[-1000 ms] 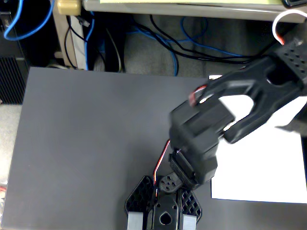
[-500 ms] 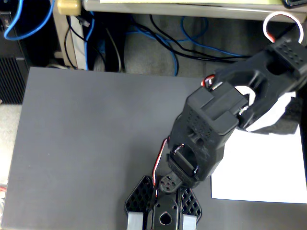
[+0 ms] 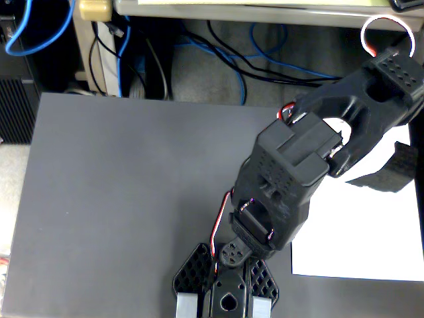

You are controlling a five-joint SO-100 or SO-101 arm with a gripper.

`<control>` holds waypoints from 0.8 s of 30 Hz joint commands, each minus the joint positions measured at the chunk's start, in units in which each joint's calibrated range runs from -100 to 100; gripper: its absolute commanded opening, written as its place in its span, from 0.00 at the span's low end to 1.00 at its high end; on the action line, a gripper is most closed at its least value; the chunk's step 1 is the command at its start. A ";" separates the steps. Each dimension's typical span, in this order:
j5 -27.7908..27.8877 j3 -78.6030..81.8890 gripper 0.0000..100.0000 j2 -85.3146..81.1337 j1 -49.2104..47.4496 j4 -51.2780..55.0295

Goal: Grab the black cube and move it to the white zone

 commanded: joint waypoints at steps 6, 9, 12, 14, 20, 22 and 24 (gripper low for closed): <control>1.83 -7.04 0.34 -4.27 -0.34 12.04; 1.35 -9.21 0.34 -17.96 -1.15 17.36; -3.31 -9.21 0.34 -30.06 -9.31 21.13; -6.71 -9.21 0.34 -37.28 -14.68 22.42; -12.63 -10.21 0.16 -60.55 -16.08 21.99; -13.52 -10.12 0.01 -70.80 -16.16 21.73; -13.58 -9.48 0.02 -78.02 -16.16 21.73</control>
